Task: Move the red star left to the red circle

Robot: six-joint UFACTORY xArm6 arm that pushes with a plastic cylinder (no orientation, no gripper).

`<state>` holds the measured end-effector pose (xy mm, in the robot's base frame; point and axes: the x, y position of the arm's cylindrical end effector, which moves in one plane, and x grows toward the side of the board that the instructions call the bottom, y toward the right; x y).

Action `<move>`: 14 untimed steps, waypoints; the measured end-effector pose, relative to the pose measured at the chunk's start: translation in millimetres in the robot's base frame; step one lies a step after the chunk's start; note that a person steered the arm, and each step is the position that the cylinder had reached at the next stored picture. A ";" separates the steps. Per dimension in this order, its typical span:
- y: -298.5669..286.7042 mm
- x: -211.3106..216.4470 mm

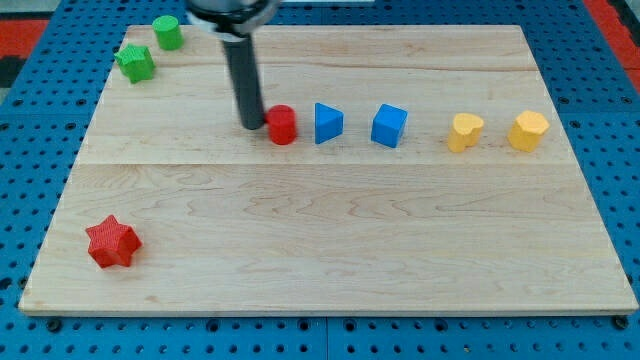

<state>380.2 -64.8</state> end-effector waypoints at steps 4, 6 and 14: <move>42.3 185.4; -127.4 190.9; -152.6 51.3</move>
<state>431.5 -217.4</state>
